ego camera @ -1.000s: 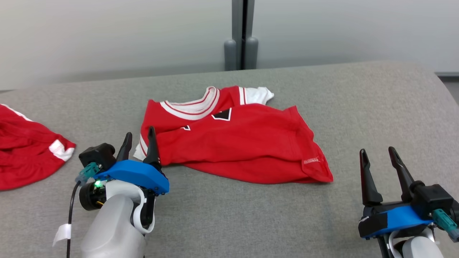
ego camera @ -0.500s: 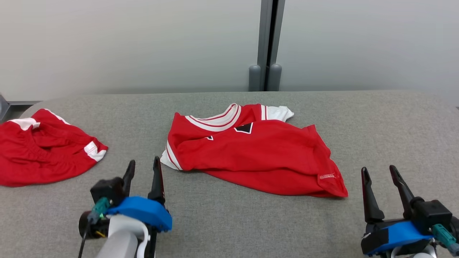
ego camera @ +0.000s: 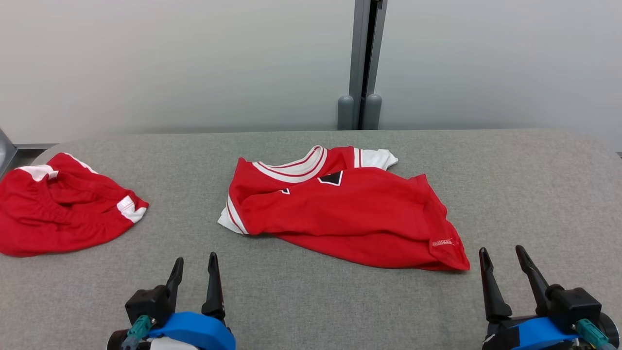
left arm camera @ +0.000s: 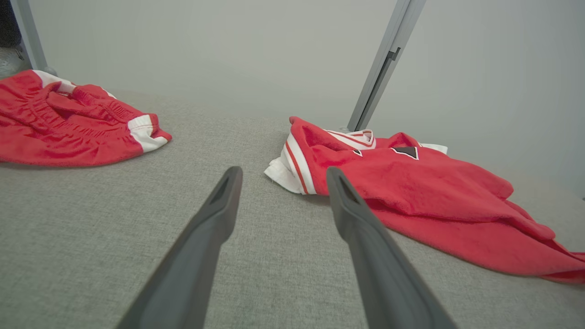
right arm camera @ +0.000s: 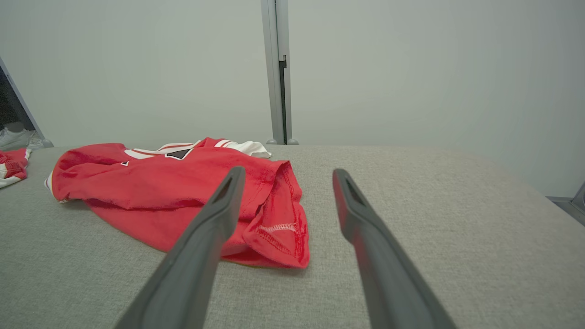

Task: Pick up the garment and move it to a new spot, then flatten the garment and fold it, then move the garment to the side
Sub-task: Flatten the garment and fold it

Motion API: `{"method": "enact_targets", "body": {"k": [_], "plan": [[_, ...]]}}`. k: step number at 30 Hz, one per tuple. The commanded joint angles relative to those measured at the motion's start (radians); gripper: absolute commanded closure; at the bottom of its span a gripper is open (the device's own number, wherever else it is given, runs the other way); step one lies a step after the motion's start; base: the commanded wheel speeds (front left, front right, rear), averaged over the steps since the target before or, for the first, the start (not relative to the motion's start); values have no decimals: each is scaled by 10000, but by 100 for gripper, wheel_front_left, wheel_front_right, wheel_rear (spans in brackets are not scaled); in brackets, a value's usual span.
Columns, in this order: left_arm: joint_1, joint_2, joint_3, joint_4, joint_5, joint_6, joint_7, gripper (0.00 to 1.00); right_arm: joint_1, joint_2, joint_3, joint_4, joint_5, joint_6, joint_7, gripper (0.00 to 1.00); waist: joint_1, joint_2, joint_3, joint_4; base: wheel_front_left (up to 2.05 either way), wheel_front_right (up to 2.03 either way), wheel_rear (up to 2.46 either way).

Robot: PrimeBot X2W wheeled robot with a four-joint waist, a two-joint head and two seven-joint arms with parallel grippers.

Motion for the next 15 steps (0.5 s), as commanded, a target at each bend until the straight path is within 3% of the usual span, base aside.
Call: {"method": "enact_targets", "body": {"k": [1,15], "plan": [[90,-13,13,-55,1,-22,-46,0,80,-47,8,5,-3,1,-34,0,0,-1,-9,1,0,0,0],[121,-91,119,-136,225,-47,-47,0,15,-49,-35,127,-89,1,-34,0,0,-1,11,56,0,0,0]]}}
